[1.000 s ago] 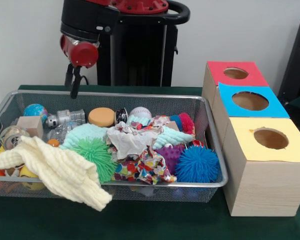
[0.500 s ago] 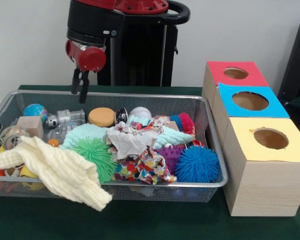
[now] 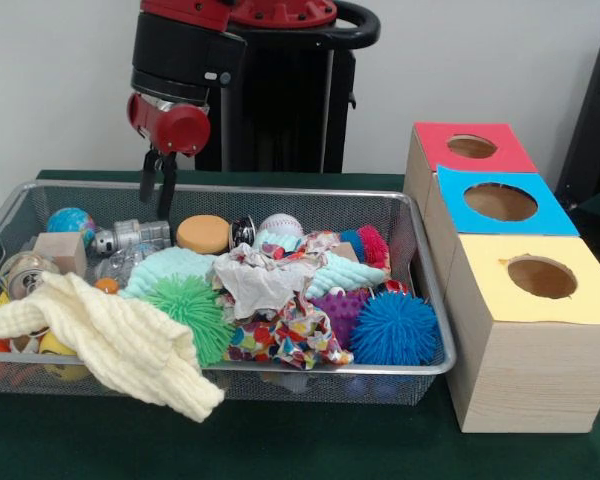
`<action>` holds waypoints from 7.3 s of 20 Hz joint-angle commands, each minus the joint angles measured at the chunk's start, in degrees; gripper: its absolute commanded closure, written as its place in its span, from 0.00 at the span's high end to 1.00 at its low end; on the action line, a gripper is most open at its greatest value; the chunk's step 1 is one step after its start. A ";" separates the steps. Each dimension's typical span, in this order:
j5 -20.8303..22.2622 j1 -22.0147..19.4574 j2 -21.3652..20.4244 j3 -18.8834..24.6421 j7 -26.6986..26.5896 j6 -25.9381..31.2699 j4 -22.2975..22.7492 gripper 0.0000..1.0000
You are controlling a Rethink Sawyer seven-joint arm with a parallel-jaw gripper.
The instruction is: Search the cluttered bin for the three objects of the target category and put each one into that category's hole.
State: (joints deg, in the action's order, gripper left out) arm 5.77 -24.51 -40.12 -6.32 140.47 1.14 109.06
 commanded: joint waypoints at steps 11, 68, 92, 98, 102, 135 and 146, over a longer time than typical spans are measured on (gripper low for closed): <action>3.04 -3.01 4.24 7.88 5.30 -6.95 3.30 1.00; 11.74 -9.42 10.57 11.14 5.68 -15.79 0.57 1.00; 14.21 -11.52 10.83 11.49 5.08 -16.55 1.06 1.00; 15.26 -12.18 10.15 11.51 4.85 -15.68 1.25 1.00; 15.59 -12.44 9.80 11.37 5.01 -15.37 1.67 1.00; 15.86 -13.32 15.20 9.33 7.01 -21.40 1.14 1.00; 17.70 -15.67 17.95 10.30 6.54 -23.89 0.36 1.00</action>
State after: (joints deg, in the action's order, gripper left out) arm 20.91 -38.60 -25.05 -0.10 140.47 -18.35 109.05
